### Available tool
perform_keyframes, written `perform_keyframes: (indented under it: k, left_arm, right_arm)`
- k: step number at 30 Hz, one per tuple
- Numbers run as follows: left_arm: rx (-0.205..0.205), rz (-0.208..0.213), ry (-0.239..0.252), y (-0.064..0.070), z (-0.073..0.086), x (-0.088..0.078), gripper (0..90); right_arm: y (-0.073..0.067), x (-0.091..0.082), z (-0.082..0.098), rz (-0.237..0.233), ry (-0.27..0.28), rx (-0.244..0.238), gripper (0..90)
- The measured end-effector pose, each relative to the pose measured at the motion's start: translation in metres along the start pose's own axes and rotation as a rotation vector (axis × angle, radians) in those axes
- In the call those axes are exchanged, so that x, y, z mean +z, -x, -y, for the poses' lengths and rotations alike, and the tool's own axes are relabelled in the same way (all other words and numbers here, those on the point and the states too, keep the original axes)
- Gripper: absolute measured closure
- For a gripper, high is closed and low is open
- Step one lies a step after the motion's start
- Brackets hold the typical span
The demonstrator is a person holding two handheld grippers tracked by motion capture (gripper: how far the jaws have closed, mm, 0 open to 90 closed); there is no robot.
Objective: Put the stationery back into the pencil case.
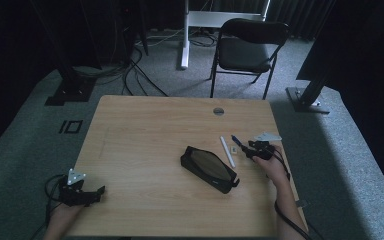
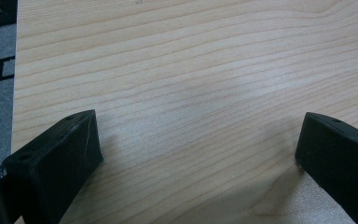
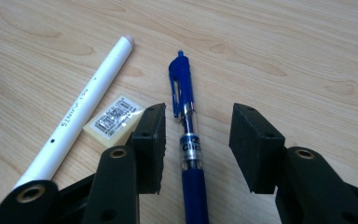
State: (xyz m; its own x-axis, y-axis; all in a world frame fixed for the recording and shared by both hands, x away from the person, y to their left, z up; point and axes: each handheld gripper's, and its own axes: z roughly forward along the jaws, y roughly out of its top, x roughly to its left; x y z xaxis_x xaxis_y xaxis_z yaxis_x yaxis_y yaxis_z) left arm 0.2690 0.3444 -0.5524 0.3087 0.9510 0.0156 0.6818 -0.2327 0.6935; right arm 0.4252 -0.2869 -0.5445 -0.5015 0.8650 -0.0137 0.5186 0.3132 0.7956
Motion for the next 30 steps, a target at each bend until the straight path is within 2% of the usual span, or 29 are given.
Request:
perform_keyframes:
  k: [3, 6, 10, 12, 20, 23, 25, 28, 30]
  left_arm:
    - [0.0, 0.0, 0.0, 0.0, 0.0, 0.0, 0.3]
    - [0.0, 0.0, 0.0, 0.0, 0.0, 0.0, 0.3]
    - [0.0, 0.0, 0.0, 0.0, 0.0, 0.0, 0.3]
    - [0.0, 0.0, 0.0, 0.0, 0.0, 0.0, 0.3]
    - [0.0, 0.0, 0.0, 0.0, 0.0, 0.0, 0.3]
    - [0.0, 0.0, 0.0, 0.0, 0.0, 0.0, 0.3]
    - [0.0, 0.0, 0.0, 0.0, 0.0, 0.0, 0.3]
    - [0.0, 0.0, 0.001, 0.0, 0.0, 0.0, 0.3]
    - [0.0, 0.0, 0.0, 0.0, 0.0, 0.0, 0.3]
  right_arm:
    - [0.002, 0.003, -0.001, -0.013, -0.004, 0.021, 56.0]
    - [0.002, 0.005, -0.001, -0.011, -0.022, 0.015, 57.4]
    - [0.001, 0.006, 0.0, -0.025, -0.016, 0.024, 60.0]
    - [0.001, 0.008, 0.001, -0.017, -0.034, 0.01, 60.7]
    - [0.001, 0.009, 0.0, -0.004, -0.064, 0.019, 69.1]
    - [0.001, 0.009, 0.001, 0.001, -0.056, 0.03, 73.0]
    - [0.0, 0.009, 0.0, 0.008, -0.059, 0.014, 76.4]
    - [-0.002, 0.01, -0.002, 0.014, -0.068, 0.015, 78.0]
    - [-0.003, 0.011, -0.003, 0.019, -0.069, 0.034, 78.7]
